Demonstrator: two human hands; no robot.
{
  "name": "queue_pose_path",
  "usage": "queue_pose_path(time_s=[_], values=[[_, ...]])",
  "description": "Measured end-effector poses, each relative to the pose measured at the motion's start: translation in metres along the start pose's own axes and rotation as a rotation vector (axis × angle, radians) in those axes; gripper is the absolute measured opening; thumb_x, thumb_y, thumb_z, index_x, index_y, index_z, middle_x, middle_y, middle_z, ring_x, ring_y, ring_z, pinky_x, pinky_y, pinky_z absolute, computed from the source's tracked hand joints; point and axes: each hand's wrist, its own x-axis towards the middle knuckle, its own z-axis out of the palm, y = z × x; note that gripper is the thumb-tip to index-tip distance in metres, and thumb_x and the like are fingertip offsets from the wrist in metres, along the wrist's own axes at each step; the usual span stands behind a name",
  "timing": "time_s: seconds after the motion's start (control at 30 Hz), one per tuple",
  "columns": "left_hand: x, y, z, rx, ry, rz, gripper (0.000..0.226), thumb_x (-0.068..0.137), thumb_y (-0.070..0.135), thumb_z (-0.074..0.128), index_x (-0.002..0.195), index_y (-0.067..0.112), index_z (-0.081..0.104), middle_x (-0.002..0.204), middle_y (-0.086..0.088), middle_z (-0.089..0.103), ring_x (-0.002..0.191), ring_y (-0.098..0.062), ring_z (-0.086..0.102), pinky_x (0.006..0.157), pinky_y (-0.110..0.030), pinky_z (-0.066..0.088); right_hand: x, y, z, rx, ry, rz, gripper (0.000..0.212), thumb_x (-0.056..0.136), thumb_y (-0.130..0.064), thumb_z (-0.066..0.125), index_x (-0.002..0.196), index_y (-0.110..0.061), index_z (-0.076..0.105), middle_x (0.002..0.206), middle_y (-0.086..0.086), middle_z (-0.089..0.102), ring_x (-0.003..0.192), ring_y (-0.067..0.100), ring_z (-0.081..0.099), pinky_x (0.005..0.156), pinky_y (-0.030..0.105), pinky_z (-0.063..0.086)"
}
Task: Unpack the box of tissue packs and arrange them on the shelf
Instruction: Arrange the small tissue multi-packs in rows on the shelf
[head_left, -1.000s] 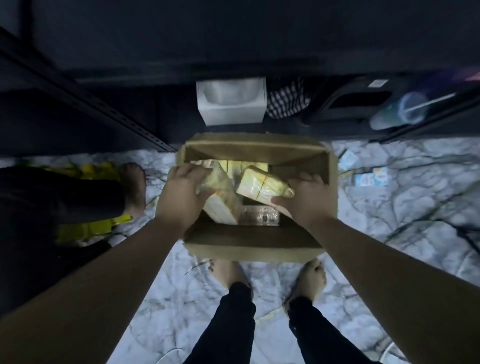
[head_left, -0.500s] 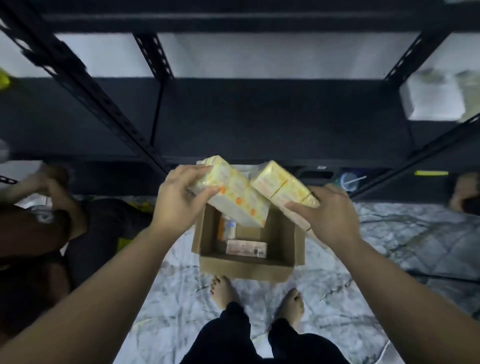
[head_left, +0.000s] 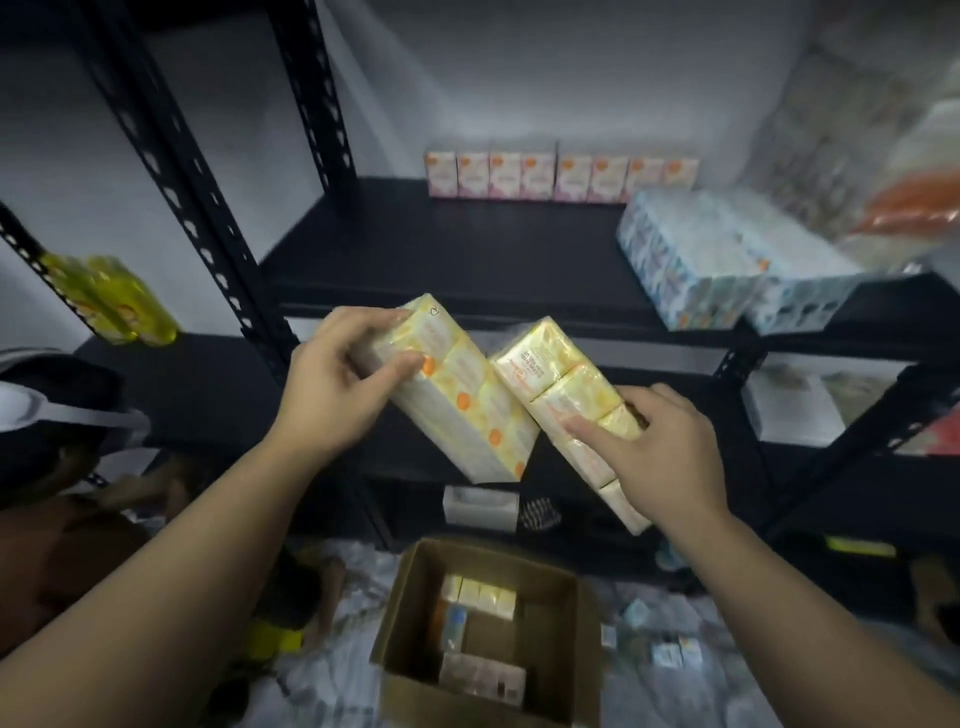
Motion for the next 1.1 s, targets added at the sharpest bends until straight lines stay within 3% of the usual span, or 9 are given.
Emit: queue_pose_path(time_s=[0.17, 0.33, 0.47, 0.57, 0.73, 0.87, 1.0, 1.1], values=[[0.053, 0.041, -0.027, -0.006, 0.039, 0.075, 0.035, 0.088, 0.028, 0.082, 0.121, 0.026, 0.072, 0.117, 0.014, 0.065, 0.112, -0.006, 0.063, 0.091, -0.039, 0.058, 0.046, -0.050, -0.025, 0.053, 0.080, -0.078, 0.042, 0.075, -0.072, 0.076, 0.098, -0.037, 0.074, 0.088, -0.014, 0.061, 0.086, 0.003, 0.059, 0.070, 0.035, 0.052], [0.125, 0.065, -0.055, 0.062, 0.065, 0.172, 0.037, 0.087, 0.030, 0.082, 0.123, 0.028, 0.072, 0.114, 0.019, 0.063, 0.108, 0.010, 0.056, 0.087, -0.010, 0.045, 0.097, -0.099, -0.037, 0.052, 0.174, -0.139, 0.042, 0.076, -0.073, 0.075, 0.097, -0.036, 0.073, 0.089, -0.016, 0.060, 0.086, 0.004, 0.059, 0.071, 0.035, 0.051], [0.179, 0.054, -0.068, 0.070, 0.027, 0.208, 0.038, 0.087, 0.032, 0.082, 0.123, 0.031, 0.071, 0.116, 0.016, 0.065, 0.111, 0.003, 0.059, 0.094, -0.025, 0.049, 0.143, -0.125, -0.031, -0.078, 0.211, -0.164, 0.044, 0.077, -0.074, 0.071, 0.097, -0.035, 0.071, 0.091, -0.015, 0.058, 0.089, 0.010, 0.056, 0.067, 0.036, 0.047], [0.210, 0.025, -0.068, 0.072, -0.007, 0.199, 0.036, 0.087, 0.031, 0.081, 0.121, 0.034, 0.069, 0.115, 0.016, 0.064, 0.108, 0.003, 0.058, 0.095, -0.028, 0.050, 0.176, -0.135, -0.011, -0.208, 0.215, -0.170, 0.052, 0.079, -0.077, 0.067, 0.107, -0.034, 0.072, 0.096, -0.011, 0.060, 0.096, 0.016, 0.057, 0.071, 0.039, 0.049], [0.245, -0.034, -0.060, -0.037, -0.025, 0.055, 0.033, 0.094, 0.029, 0.073, 0.126, 0.028, 0.066, 0.122, 0.006, 0.062, 0.109, -0.004, 0.060, 0.097, -0.037, 0.055, 0.209, -0.127, 0.036, -0.470, 0.137, -0.095, 0.059, 0.081, -0.077, 0.063, 0.114, -0.029, 0.071, 0.108, -0.005, 0.064, 0.104, 0.022, 0.055, 0.077, 0.040, 0.048], [0.264, -0.069, -0.051, -0.096, -0.024, -0.057, 0.035, 0.094, 0.036, 0.067, 0.128, 0.035, 0.059, 0.130, 0.003, 0.058, 0.115, -0.013, 0.059, 0.099, -0.043, 0.056, 0.217, -0.119, 0.062, -0.658, 0.099, -0.053, 0.068, 0.080, -0.079, 0.062, 0.125, -0.028, 0.066, 0.114, -0.002, 0.059, 0.107, 0.025, 0.050, 0.088, 0.045, 0.047], [0.273, -0.084, -0.040, -0.112, -0.025, -0.099, 0.043, 0.092, 0.043, 0.065, 0.134, 0.037, 0.058, 0.132, 0.001, 0.051, 0.117, -0.015, 0.057, 0.101, -0.039, 0.053, 0.222, -0.120, 0.075, -0.728, 0.049, -0.028, 0.083, 0.073, -0.095, 0.046, 0.128, -0.034, 0.057, 0.121, 0.002, 0.053, 0.111, 0.026, 0.046, 0.093, 0.046, 0.038], [0.274, -0.088, -0.033, -0.148, -0.064, -0.124, 0.047, 0.083, 0.057, 0.071, 0.128, 0.048, 0.058, 0.130, 0.004, 0.055, 0.112, -0.013, 0.062, 0.094, -0.037, 0.058, 0.230, -0.115, 0.074, -0.700, -0.022, -0.018, 0.080, 0.073, -0.091, 0.053, 0.131, -0.035, 0.051, 0.128, 0.005, 0.049, 0.117, 0.028, 0.047, 0.098, 0.047, 0.039]])
